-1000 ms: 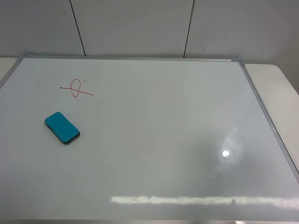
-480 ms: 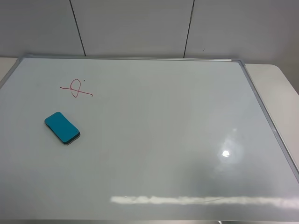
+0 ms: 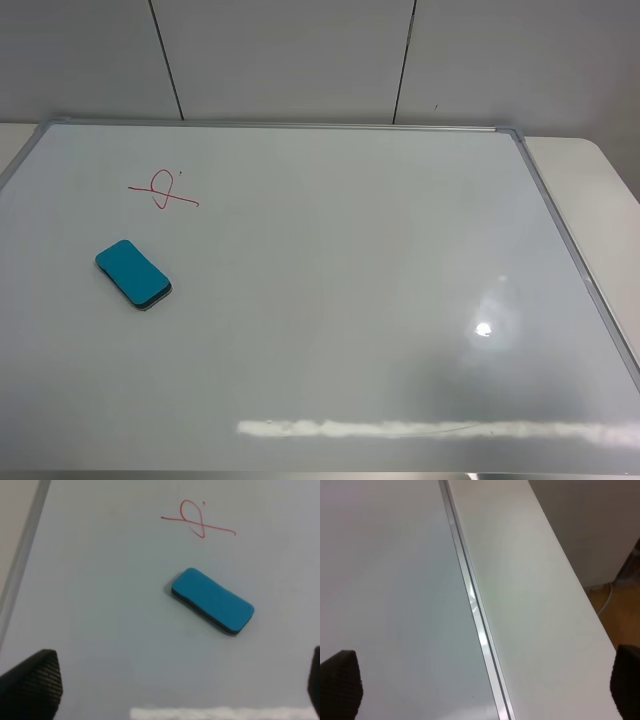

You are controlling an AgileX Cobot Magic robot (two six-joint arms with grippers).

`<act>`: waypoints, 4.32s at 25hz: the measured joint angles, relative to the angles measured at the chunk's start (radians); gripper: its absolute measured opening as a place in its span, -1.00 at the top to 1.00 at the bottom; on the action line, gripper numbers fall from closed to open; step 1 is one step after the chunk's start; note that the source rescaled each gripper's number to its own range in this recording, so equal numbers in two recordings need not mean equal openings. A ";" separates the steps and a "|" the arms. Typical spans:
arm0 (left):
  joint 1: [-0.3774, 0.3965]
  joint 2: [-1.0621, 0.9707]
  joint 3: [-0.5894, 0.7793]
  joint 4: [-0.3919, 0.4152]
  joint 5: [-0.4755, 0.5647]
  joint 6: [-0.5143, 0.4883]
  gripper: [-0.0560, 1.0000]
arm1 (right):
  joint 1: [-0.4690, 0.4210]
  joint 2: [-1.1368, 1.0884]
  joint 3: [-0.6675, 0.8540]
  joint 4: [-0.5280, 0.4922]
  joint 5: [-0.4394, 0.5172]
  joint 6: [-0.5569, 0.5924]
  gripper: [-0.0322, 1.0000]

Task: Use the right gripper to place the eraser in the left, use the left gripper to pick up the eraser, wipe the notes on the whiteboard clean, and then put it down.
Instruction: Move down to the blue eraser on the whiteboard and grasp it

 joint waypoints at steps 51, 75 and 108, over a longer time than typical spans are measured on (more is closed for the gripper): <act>0.000 0.000 0.000 0.000 0.000 0.000 -1.00 | 0.000 0.000 0.000 -0.001 -0.001 0.002 -1.00; 0.000 0.247 -0.092 -0.001 -0.083 -0.103 -1.00 | 0.000 0.000 0.000 -0.001 -0.002 0.002 -1.00; -0.081 1.310 -0.252 -0.105 -0.318 -0.463 -1.00 | 0.000 0.000 0.000 -0.001 -0.005 0.002 -1.00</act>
